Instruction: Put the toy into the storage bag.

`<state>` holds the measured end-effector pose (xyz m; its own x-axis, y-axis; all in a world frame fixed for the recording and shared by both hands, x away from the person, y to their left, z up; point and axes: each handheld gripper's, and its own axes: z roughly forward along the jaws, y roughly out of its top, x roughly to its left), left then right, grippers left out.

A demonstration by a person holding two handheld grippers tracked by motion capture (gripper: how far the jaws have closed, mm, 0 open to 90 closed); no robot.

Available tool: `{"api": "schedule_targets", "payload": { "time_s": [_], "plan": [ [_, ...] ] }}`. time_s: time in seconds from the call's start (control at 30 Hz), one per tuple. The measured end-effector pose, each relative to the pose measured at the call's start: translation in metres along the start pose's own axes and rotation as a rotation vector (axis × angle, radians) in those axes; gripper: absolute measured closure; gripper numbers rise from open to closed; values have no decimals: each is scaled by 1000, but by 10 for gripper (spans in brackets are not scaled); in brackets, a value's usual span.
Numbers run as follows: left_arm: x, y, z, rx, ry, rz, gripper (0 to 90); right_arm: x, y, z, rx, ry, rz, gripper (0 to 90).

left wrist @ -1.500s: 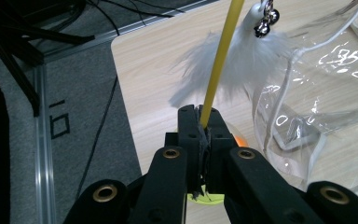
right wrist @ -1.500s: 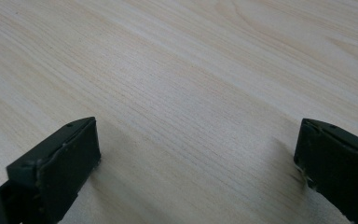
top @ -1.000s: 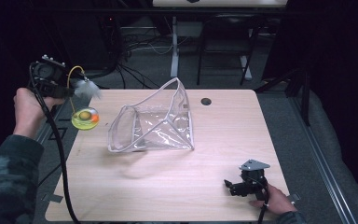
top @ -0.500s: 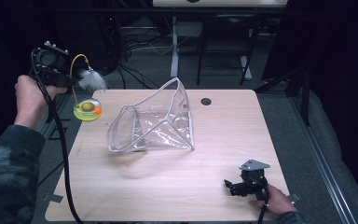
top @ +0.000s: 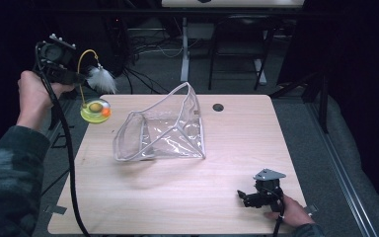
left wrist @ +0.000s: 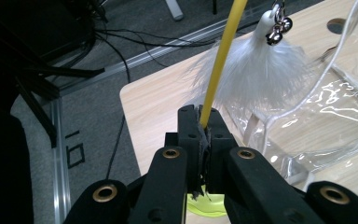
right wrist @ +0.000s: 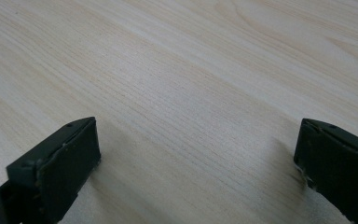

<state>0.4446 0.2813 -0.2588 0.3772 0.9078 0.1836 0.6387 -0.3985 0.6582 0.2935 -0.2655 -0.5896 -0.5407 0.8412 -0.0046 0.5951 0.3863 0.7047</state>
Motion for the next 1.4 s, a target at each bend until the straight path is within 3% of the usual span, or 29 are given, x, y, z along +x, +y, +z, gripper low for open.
{"api": "schedule_targets", "payload": {
  "time_s": [0.37, 0.8, 1.4],
  "plan": [
    [-14, 21, -6, -25, -20, 29, 885, 0, 0, 0, -1, 0, 0, 0],
    [-35, 34, -10, -47, -45, 75, 885, 0, 0, 0, 0, 0, 0, 0],
    [-71, 36, 7, -58, -145, 117, 885, 0, 0, 0, -1, 1, 1, 0]
  ]
}}
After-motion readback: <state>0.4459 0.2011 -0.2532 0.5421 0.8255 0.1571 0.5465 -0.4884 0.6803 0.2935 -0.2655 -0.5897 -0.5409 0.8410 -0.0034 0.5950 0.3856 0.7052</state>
